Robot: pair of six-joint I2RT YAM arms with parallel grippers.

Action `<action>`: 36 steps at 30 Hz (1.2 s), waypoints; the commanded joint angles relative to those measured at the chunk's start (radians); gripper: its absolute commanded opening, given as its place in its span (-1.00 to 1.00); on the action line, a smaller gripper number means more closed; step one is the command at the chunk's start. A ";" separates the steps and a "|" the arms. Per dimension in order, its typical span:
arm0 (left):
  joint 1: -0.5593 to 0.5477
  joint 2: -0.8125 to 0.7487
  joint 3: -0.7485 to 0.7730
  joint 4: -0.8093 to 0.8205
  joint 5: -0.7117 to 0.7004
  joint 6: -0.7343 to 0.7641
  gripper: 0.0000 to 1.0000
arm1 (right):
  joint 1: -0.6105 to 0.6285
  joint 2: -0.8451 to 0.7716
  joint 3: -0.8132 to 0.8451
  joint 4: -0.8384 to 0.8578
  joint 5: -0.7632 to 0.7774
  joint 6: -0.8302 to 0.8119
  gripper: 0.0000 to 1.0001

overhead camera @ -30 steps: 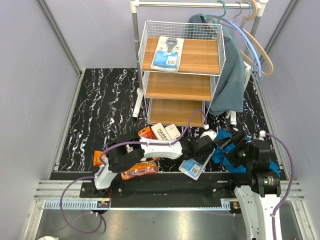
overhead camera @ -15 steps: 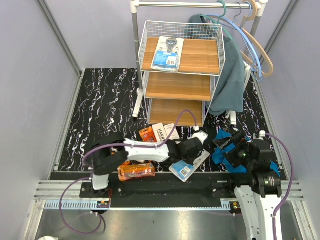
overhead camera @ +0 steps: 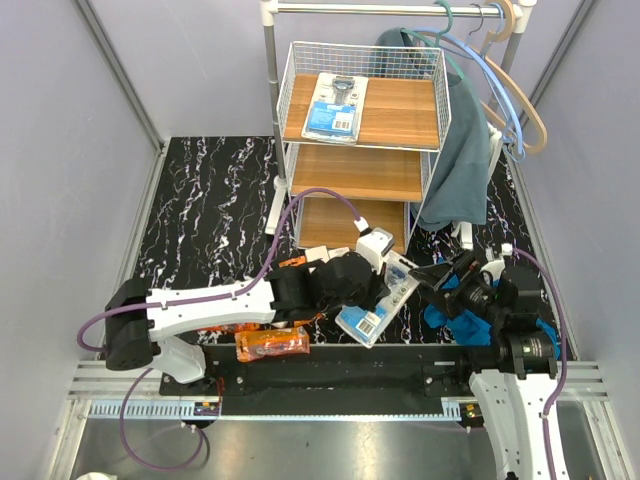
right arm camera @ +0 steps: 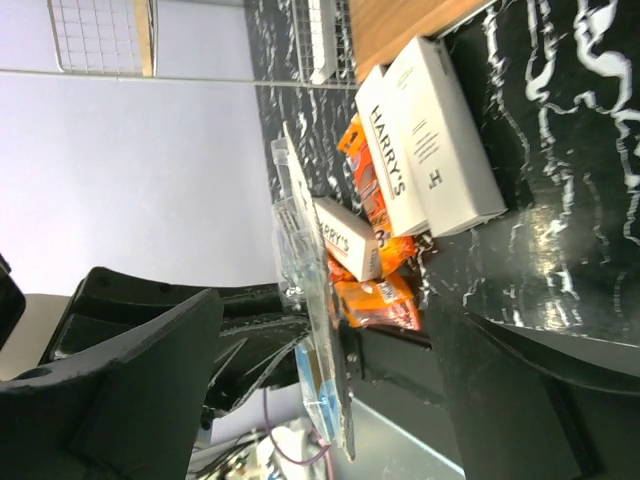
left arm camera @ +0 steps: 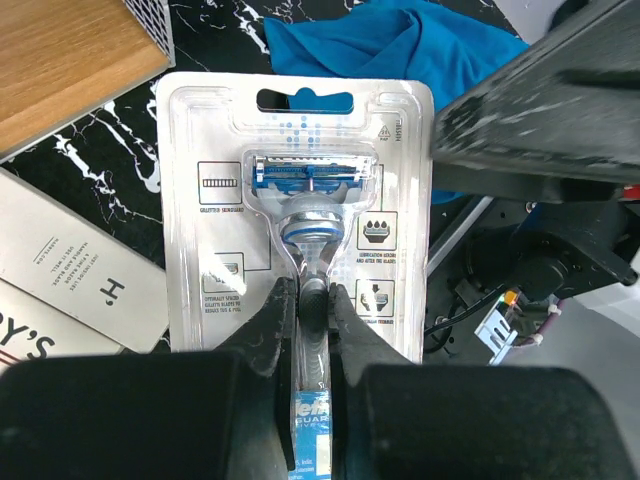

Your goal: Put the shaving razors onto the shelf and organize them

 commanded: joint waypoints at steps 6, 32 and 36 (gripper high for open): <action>-0.022 -0.020 0.030 -0.007 -0.038 -0.005 -1.00 | 0.006 -0.003 -0.091 0.282 -0.183 0.136 0.69; 0.095 0.110 0.383 -0.305 -0.136 -0.340 -1.00 | 0.005 -0.066 -0.129 0.413 -0.290 0.166 0.58; 0.134 0.110 0.391 -0.320 -0.137 -0.426 -1.00 | 0.006 -0.093 -0.080 0.344 -0.300 0.118 0.58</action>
